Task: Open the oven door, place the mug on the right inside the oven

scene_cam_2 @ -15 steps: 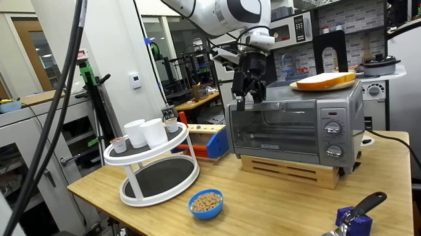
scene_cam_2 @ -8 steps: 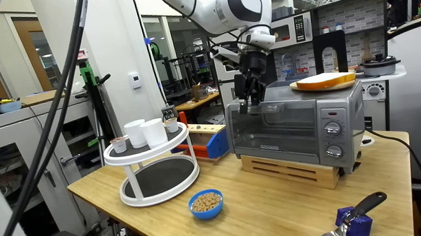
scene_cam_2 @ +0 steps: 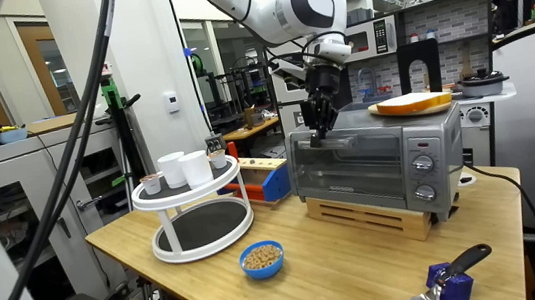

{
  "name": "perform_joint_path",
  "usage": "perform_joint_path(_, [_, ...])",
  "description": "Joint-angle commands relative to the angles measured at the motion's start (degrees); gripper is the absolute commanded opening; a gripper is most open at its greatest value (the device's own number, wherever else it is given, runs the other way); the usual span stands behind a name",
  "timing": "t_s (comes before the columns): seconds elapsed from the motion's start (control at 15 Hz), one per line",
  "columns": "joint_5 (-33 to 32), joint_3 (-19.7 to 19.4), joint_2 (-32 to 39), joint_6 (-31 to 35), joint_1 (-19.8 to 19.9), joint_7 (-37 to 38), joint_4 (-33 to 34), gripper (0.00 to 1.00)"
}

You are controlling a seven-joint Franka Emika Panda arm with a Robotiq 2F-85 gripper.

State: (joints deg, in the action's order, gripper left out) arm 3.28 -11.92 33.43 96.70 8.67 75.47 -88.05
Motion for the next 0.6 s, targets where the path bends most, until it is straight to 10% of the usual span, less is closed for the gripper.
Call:
perform_joint_path(0.0, [2.1,0.4,0.4,-2.2,1.0,-1.7,1.4,0.05])
perform_joint_path(0.53, [2.6,0.8,-1.8,-0.5,0.5,-2.0,-3.0,0.05])
